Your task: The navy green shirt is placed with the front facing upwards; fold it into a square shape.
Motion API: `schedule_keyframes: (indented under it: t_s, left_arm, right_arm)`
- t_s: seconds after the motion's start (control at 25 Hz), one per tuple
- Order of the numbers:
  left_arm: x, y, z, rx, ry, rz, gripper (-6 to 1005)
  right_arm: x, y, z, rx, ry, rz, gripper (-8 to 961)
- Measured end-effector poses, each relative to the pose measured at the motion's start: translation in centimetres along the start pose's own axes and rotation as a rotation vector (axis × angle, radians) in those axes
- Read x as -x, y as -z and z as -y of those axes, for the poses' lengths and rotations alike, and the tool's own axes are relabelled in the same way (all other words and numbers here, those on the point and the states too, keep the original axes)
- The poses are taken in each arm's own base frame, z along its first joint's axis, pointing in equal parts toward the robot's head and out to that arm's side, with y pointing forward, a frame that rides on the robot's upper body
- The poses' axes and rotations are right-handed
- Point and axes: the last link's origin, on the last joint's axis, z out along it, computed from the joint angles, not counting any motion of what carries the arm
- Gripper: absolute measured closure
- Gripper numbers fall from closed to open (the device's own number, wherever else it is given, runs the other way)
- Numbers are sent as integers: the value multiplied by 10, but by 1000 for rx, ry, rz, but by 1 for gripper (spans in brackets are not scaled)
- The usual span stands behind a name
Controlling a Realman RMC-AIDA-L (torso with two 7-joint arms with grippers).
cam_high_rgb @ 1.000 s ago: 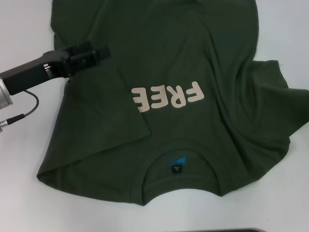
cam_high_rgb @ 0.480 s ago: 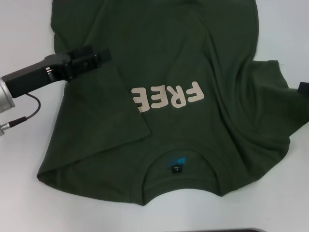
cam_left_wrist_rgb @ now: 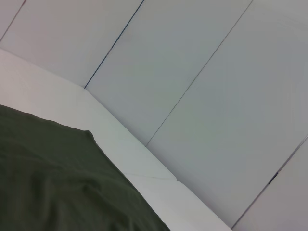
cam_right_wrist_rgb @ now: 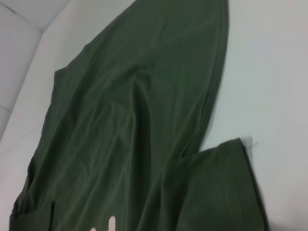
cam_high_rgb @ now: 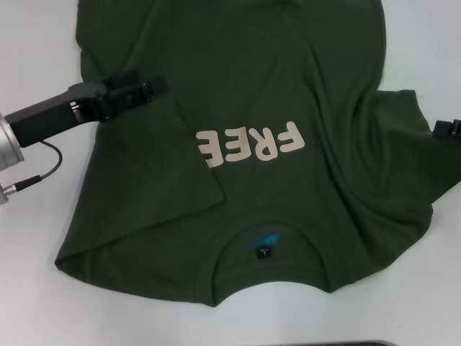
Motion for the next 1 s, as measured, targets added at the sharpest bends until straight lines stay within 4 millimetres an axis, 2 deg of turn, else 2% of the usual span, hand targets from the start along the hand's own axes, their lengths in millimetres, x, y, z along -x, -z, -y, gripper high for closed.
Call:
schedule_keyframes:
  t_s: [0.12,0.32,0.48,0.88,1.0]
  left_arm:
    - [0,0,0,0,0,1,91]
    - [1,0,0,-1,1,2,90]
    - [1,0,0,-1,2,2,90]
    - [1,0,1,-10,2,1,90]
    - [1,-1,1,-10,2,0,91]
  right_arm:
    - [1,-4,0,-6,-2,14,104]
    - [2,-12,-5,16,28,4,216]
    - [3,-11,-5,24,32,23,306]
    - [2,-3,0,13,24,65,789]
    - [2,-3,0,12,27,67,870]
